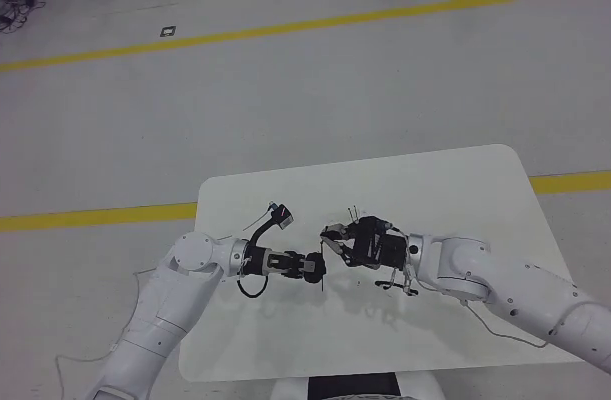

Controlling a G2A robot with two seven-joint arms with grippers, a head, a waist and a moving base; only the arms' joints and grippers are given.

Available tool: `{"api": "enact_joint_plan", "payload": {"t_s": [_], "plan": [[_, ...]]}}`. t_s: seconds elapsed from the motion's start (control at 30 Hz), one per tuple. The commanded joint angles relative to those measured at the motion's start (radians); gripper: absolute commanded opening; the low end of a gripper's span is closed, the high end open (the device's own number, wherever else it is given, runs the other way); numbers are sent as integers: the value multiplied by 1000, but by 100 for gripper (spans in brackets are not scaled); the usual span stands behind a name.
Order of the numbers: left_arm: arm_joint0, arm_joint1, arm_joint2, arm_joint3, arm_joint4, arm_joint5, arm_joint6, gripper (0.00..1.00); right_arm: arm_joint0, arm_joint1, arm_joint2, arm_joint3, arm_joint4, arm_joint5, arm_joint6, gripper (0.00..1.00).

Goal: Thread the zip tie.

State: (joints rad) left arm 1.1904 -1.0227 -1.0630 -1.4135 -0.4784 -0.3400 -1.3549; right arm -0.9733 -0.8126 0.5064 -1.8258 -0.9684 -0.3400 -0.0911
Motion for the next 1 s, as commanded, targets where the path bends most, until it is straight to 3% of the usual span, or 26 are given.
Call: {"api": "enact_joint_plan", "payload": {"t_s": [0.0,0.43,0.97], "plan": [[0,0,0,0,0,0,0,0,13,0,-14,14,-1,0,-12,0],[0,0,0,0,0,0,0,0,66,-1,-73,43,9,0,-56,0],[0,0,0,0,0,0,0,0,82,7,-93,49,15,0,-59,0]]}}
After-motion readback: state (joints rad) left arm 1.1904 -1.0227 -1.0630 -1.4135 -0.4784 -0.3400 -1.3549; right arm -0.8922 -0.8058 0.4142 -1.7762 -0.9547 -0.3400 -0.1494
